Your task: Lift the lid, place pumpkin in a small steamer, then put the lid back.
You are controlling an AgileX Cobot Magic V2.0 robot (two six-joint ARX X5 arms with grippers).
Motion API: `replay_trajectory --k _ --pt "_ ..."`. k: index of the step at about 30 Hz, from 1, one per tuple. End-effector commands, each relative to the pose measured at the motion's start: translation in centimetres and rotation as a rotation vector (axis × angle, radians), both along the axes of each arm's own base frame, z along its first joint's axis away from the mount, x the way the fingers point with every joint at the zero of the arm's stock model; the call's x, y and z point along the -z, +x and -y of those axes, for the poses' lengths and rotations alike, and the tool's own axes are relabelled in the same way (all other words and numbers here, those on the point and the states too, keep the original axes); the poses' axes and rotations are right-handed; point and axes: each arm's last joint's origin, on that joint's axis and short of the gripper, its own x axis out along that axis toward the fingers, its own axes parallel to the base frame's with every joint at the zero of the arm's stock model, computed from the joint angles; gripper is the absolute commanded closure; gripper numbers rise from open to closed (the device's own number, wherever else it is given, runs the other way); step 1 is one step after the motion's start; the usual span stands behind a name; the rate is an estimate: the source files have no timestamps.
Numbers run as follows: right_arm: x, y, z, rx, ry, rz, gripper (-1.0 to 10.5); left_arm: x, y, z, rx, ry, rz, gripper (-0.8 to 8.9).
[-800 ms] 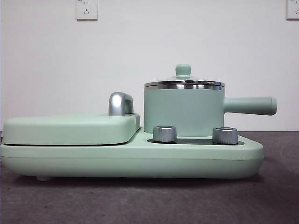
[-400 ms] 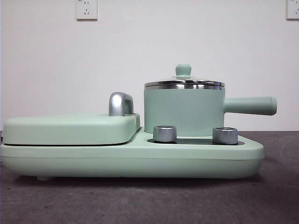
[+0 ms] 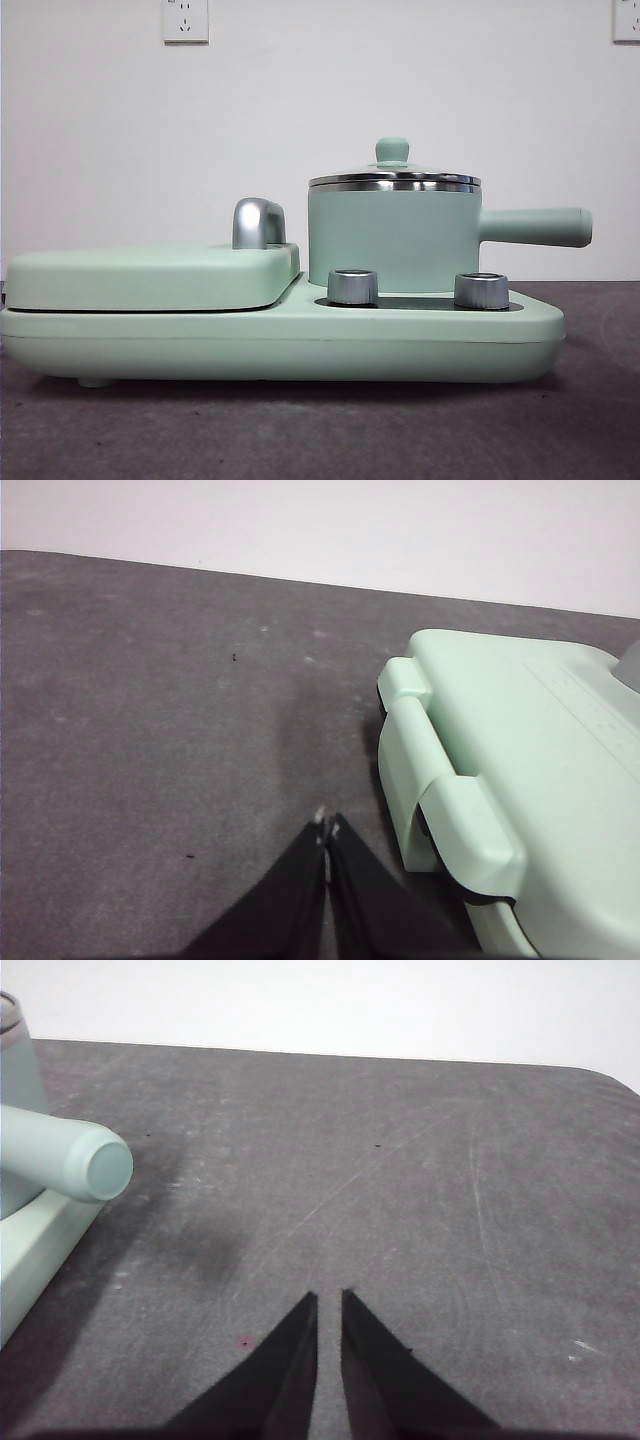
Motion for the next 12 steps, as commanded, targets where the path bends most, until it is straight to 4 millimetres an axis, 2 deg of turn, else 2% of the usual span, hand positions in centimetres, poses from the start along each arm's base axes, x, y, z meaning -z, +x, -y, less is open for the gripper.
replay_trajectory --k 1,12 --pt "0.21 0.02 -0.01 -0.002 -0.005 -0.005 9.1 0.69 0.07 -0.01 -0.003 0.011 -0.024 8.07" --pt "0.02 0.05 -0.01 -0.001 -0.005 0.014 9.1 0.69 0.07 -0.01 -0.003 0.011 -0.025 8.07"
